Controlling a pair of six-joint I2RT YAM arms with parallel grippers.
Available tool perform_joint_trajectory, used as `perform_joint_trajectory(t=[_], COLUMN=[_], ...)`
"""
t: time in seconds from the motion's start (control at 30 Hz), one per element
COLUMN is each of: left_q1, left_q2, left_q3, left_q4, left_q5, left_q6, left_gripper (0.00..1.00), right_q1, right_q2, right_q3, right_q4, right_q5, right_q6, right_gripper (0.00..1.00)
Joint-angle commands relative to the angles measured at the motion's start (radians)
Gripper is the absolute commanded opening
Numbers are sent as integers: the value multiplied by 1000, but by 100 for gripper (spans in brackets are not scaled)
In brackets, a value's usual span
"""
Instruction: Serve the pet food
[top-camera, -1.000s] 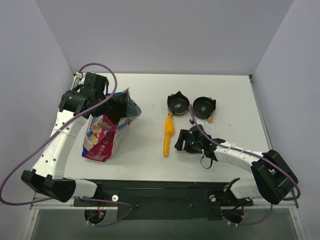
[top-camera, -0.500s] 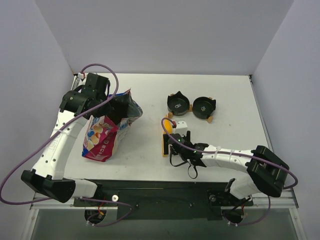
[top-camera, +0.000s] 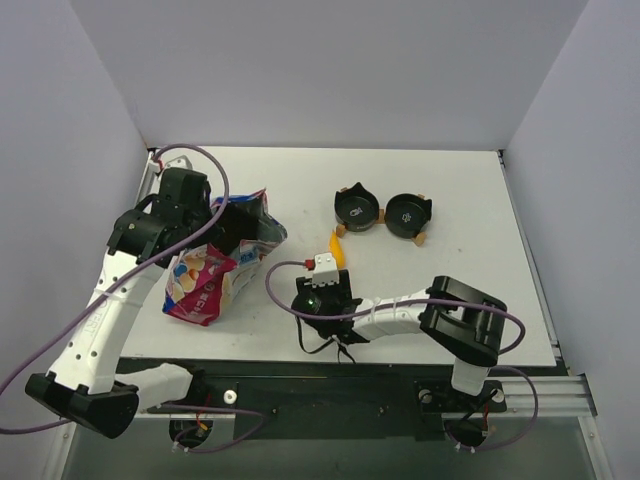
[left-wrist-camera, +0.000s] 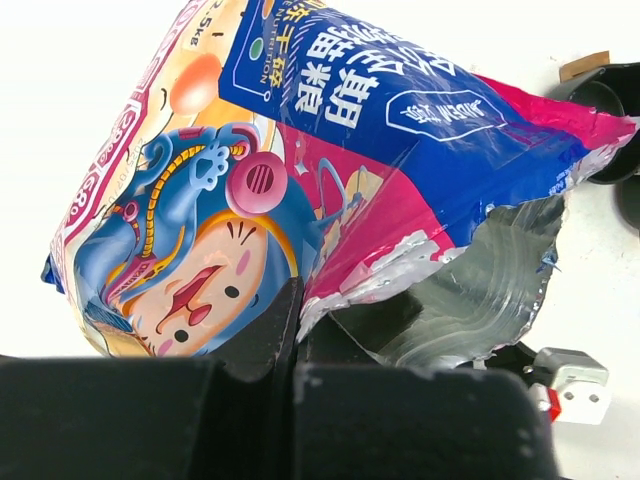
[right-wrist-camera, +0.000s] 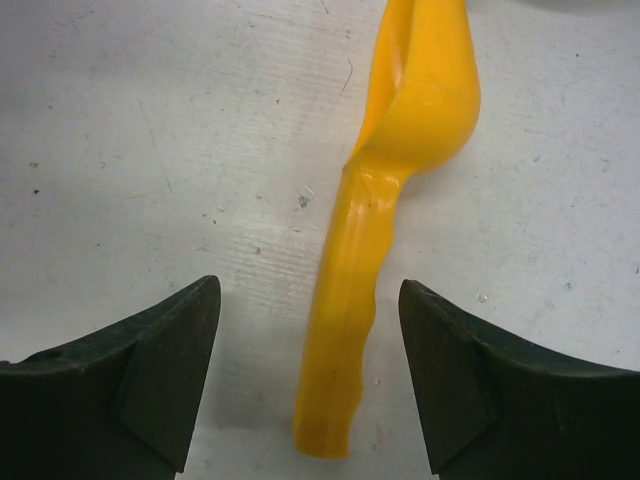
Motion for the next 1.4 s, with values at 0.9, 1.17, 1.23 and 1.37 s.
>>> perform_joint_trajectory(t=[0.9,1.17,1.23,1.37], left_q1=[-30,-73,-105,-163], left_q2=[-28,-10,0,6], left_q3=[-59,-72,-63,-56], left_q4=[63,127,120,120], left_q5=[42,88,67,27], left_q6=[9,-12,-26,-57], left_gripper=[0,0,0,0], right_q1=[-146,-171,-183,-188], right_q2=[-795,-728,-678,-536], right_q3=[-11,428,566,753], right_q4=[-900,-1276,-1298,-1301], right_q5=[-528,-705,-737,-819], right_q6=[93,-48,-83,-105], right_gripper=[0,0,0,0])
